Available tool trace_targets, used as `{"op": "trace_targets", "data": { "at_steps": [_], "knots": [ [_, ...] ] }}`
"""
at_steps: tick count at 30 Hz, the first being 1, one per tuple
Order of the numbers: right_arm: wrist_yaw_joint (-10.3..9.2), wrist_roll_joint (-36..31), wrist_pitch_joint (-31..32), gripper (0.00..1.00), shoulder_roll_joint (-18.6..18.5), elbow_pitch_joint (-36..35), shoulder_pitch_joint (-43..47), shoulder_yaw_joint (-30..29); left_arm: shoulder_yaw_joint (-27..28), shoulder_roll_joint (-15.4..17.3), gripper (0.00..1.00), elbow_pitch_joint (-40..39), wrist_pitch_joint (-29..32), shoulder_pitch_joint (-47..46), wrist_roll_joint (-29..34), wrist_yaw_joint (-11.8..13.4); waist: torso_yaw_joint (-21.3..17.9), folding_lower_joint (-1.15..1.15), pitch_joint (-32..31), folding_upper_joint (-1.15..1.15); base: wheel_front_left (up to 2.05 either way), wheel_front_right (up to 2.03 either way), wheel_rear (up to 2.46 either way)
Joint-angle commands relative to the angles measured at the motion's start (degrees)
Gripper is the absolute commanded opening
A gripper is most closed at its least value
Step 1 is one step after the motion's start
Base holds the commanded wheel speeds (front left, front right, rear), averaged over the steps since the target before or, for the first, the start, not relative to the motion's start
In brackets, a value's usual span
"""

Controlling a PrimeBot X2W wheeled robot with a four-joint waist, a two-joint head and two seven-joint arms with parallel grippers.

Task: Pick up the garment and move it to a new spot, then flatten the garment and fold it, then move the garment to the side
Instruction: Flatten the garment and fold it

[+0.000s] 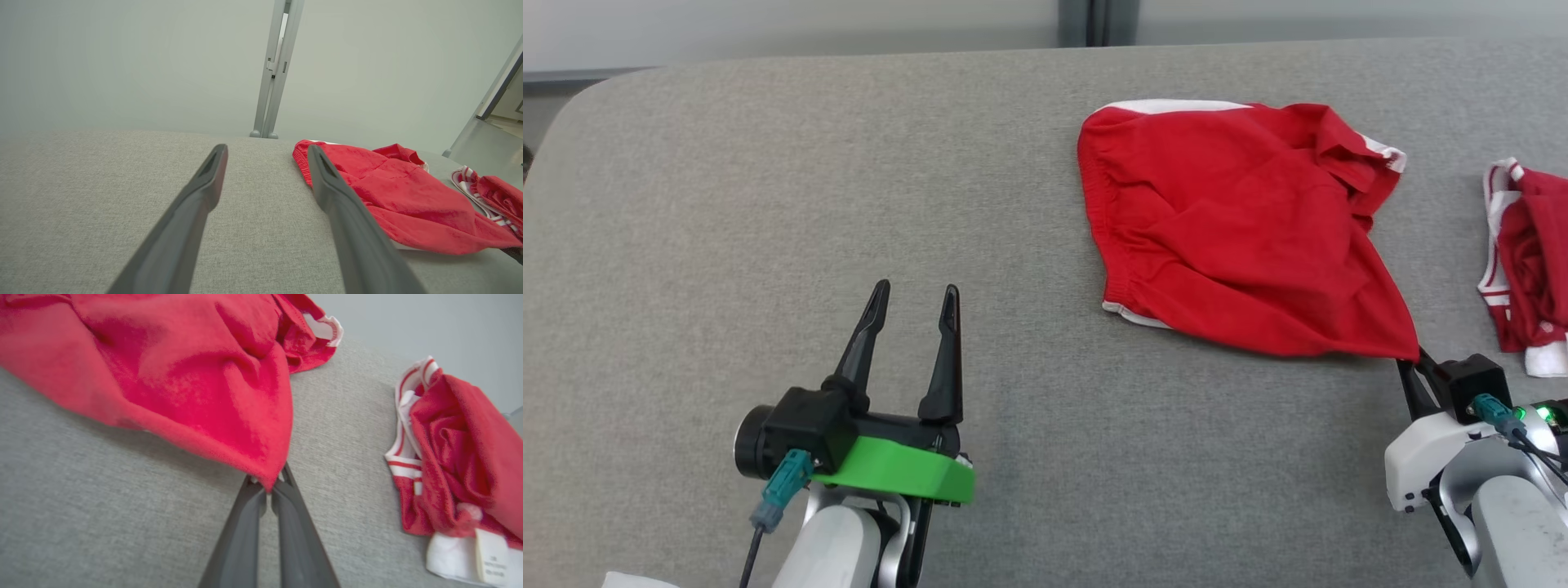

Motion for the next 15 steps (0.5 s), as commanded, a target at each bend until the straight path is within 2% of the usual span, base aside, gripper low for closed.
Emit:
{"op": "trace_targets", "data": {
  "at_steps": [1, 3, 4, 9, 15],
  "knots": [
    [-0.08, -0.85, 0.86, 0.00, 0.12, -1.29, 0.96, -0.66, 0.02, 0.17, 1.00, 0.07, -0.01, 0.44, 0.49, -0.08, -3.10, 0.00, -1.47, 0.00, 0.00, 0.00, 0.00],
    [-0.08, -1.81, 1.64, 0.00, 0.83, -3.44, 1.53, -1.81, -0.24, 0.17, 1.00, 0.21, -0.01, 0.13, 0.59, -0.28, -3.64, 0.00, -1.29, 0.00, 0.00, 0.00, 0.00],
    [-0.08, -2.44, 1.92, 0.98, 1.05, -4.39, 1.90, -2.19, -0.48, 0.18, 1.00, 0.38, 0.00, -0.04, 0.65, -0.46, -3.83, 0.00, -1.14, 0.00, 0.00, 0.00, 0.00],
    [-0.08, -2.32, -0.30, 1.00, 3.30, -8.29, 1.89, -1.47, -0.54, 0.19, 1.00, 0.82, 0.00, -0.77, 0.80, -0.57, -4.88, 0.00, -0.44, 0.00, 0.00, 0.00, 0.00],
    [-0.08, 3.89, -3.95, 1.00, 6.51, -12.58, 4.21, 2.78, -1.40, 0.19, 1.00, 2.62, 0.00, -1.39, 1.85, -1.83, -6.65, 0.00, -0.34, 0.00, 0.00, 0.00, 0.00]
  ]
}}
